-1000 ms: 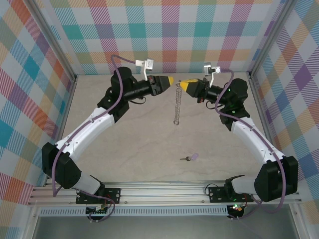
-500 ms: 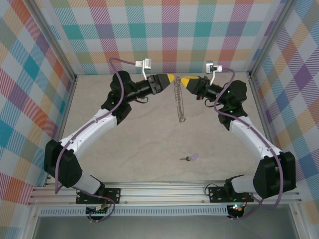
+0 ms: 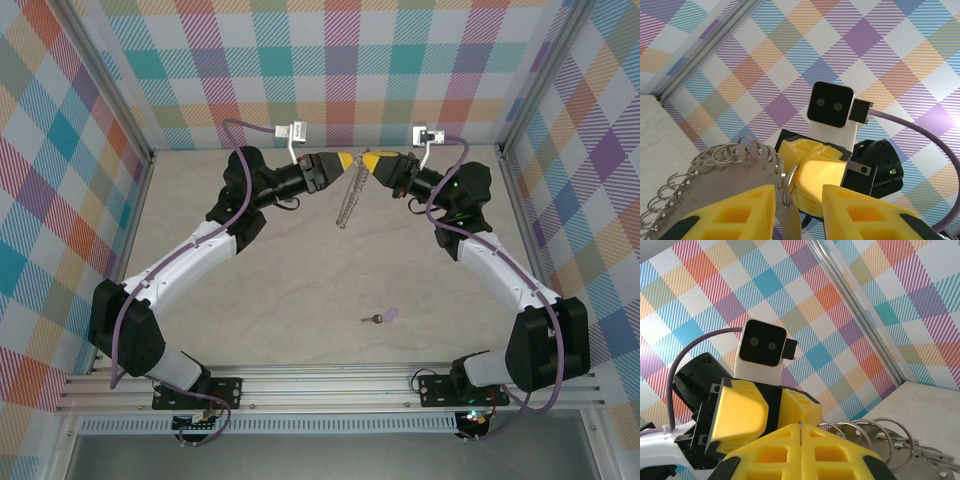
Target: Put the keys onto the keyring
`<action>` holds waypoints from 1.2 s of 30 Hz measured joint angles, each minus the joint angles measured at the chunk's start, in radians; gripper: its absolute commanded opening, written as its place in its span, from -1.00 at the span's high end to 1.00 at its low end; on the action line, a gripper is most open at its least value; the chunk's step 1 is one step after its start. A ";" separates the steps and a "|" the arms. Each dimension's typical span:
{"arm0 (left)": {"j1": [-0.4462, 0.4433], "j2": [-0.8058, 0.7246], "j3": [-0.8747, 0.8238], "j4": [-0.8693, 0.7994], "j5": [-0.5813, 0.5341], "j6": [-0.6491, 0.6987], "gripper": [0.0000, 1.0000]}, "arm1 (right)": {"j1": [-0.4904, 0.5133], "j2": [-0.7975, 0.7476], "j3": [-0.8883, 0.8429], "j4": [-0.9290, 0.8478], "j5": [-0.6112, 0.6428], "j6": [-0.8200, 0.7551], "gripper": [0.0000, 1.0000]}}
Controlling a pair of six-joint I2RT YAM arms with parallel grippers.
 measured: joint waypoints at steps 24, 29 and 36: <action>-0.025 0.056 0.011 0.020 0.007 0.000 0.33 | 0.000 0.002 -0.004 0.018 0.000 0.024 1.00; -0.026 0.061 0.018 0.033 0.007 -0.004 0.35 | 0.000 0.003 -0.004 0.018 0.000 0.024 1.00; -0.028 0.061 0.018 0.035 0.007 -0.015 0.60 | 0.000 0.003 -0.006 0.018 -0.001 0.024 1.00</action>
